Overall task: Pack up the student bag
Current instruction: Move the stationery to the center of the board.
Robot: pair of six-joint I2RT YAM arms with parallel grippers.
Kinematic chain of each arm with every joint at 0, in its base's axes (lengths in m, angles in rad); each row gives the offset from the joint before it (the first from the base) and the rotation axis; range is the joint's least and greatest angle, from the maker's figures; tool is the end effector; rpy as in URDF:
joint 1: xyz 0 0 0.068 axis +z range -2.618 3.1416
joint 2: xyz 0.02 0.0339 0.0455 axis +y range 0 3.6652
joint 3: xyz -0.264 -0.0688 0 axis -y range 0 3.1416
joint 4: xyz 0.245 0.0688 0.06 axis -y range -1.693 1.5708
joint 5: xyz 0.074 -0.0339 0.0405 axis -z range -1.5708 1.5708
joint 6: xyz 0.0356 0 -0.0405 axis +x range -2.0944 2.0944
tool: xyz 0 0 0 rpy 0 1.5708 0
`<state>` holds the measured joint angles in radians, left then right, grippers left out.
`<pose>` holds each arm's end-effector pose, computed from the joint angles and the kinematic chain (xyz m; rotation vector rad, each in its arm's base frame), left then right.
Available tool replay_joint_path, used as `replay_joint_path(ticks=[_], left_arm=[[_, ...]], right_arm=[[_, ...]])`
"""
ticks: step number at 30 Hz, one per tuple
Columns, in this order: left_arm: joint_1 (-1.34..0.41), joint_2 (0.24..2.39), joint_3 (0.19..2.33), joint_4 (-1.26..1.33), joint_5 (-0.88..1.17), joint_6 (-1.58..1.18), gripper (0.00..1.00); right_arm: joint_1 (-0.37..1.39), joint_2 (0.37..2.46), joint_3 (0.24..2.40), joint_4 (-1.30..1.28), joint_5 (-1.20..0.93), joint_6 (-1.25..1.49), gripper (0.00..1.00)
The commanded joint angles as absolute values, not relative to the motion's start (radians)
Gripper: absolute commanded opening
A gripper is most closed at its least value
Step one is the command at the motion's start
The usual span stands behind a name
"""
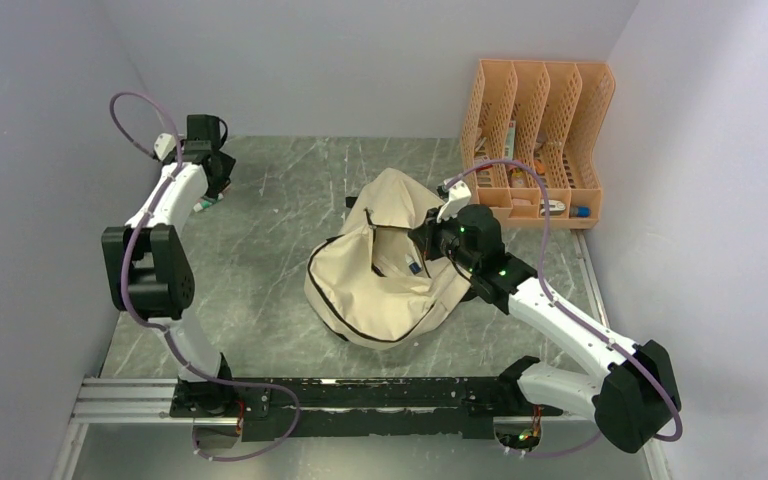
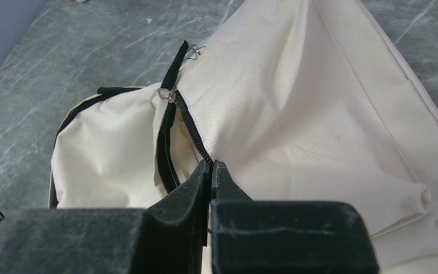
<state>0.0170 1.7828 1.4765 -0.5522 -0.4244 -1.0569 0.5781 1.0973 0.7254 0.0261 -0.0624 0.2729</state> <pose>0.3965 0.0214 0.2744 -1.3491 1.9020 0.0050 0.2104 0.1400 0.2782 -0.3416 1.9374 0.6263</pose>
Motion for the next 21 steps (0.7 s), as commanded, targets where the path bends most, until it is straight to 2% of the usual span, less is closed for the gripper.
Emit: replay_joint_path(ticks=[1, 9, 21], left_arm=[[0.054, 1.825, 1.503, -0.639, -0.445, -1.306, 0.68], [0.096, 1.988, 1.612, -0.675, -0.420, -1.447, 0.72], [0.168, 2.133, 1.700, -0.699, -0.327, -1.508, 0.66]], right_arm=[[0.574, 1.071, 0.724, 0.036, -0.094, 0.279, 0.00], [0.573, 1.051, 0.711, 0.016, -0.076, 0.292, 0.00], [0.572, 1.050, 0.713, 0.003, -0.048, 0.272, 0.00]])
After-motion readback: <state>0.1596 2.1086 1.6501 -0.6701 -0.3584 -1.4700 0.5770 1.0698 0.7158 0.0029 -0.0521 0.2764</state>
